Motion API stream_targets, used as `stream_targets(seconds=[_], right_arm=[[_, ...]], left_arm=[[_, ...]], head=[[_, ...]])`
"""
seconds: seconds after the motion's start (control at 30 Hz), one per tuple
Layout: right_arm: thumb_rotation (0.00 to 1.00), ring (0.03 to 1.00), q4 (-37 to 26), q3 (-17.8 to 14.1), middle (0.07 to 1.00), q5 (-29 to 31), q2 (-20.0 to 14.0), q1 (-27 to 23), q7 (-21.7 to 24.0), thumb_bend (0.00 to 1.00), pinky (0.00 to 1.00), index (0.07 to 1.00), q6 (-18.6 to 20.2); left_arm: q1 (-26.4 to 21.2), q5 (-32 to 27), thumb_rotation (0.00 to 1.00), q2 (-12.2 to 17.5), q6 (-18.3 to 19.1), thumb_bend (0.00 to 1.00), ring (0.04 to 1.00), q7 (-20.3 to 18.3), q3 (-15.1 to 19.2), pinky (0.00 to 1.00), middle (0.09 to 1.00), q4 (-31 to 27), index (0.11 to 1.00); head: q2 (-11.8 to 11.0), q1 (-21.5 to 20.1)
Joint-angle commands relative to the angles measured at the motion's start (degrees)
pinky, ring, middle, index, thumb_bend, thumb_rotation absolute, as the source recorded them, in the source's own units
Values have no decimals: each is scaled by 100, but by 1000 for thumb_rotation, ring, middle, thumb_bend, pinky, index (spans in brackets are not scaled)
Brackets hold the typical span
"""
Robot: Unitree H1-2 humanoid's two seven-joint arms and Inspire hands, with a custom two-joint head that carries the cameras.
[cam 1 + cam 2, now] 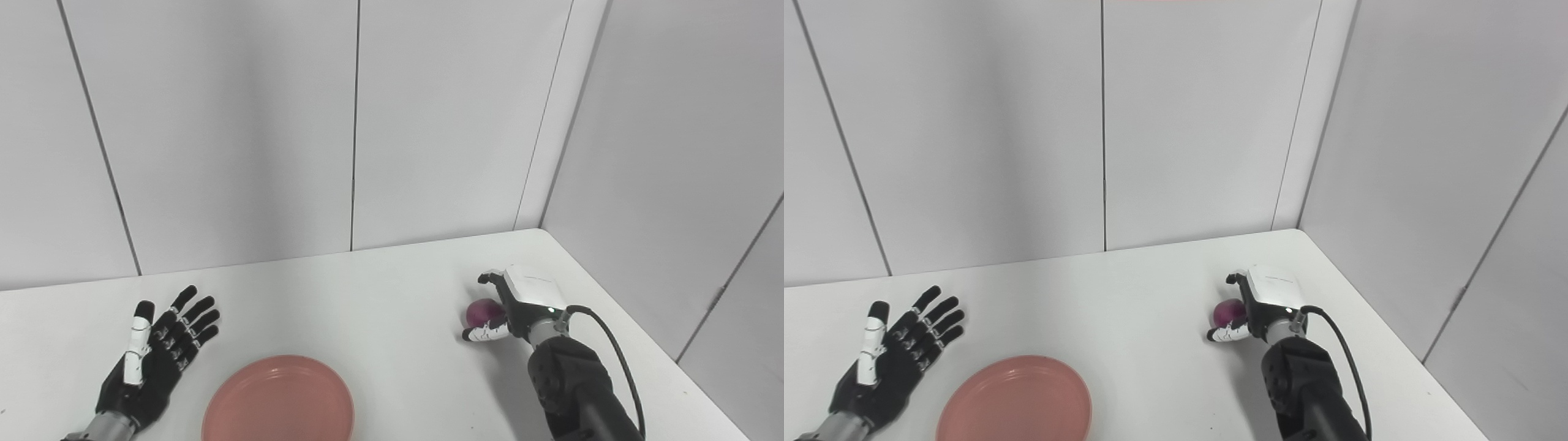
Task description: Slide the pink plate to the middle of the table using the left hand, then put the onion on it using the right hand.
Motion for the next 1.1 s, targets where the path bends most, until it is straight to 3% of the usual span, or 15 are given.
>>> stream_targets(seconds=[0.0,0.5,1.07], right_arm=[[360,742,-40,-40,831,-18,-157,-289,-92,1000,532,807,51],[373,772,57,-1,865,-42,-267,-336,187,998,543,793,52],[403,783,-56,-123,842,-479,-248,-428,1444,994,602,790,56]], left_arm=[[588,217,957,101,586,679,914,198,-59,936,910,472,941],[568,228,953,113,534,686,914,180,-57,927,912,566,937],[546,225,954,140,551,684,915,159,-56,929,912,580,937]], head=[[10,6],[29,17],[59,10]])
